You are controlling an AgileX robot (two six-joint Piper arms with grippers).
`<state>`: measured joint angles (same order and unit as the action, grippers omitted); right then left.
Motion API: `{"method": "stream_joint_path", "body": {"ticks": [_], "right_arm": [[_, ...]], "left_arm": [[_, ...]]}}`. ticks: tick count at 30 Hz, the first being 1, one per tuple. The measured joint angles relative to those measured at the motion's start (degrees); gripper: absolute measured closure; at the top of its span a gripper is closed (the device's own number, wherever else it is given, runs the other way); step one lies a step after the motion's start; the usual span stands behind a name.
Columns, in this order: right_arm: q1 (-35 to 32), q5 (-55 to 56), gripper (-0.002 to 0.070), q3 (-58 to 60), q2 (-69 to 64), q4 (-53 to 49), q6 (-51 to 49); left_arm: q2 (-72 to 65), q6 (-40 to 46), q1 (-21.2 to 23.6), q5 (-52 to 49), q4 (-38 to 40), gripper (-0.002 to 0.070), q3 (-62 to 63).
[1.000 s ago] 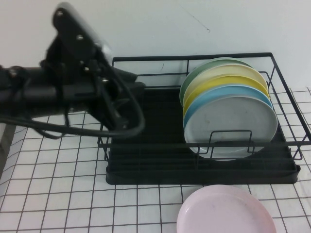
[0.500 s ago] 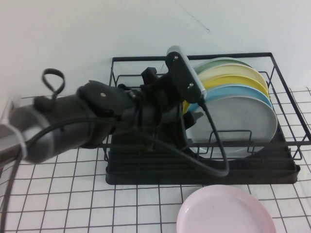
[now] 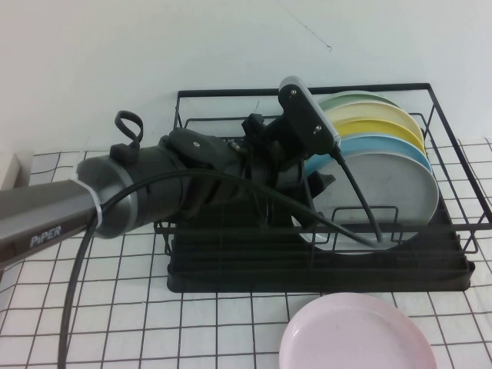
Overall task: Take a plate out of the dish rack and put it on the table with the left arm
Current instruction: Grasp the plate from the shelf
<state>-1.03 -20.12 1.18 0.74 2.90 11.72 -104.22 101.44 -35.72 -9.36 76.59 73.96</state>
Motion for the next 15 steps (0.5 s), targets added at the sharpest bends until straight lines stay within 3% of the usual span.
{"method": "stream_joint_path", "body": {"ticks": [15], "right_arm": [[0.0,0.0,0.0678,0.0,0.0,0.0,0.0]], "left_arm": [[2.3,0.0,-0.2,-0.9,1.8,0.0322,0.1]]}}
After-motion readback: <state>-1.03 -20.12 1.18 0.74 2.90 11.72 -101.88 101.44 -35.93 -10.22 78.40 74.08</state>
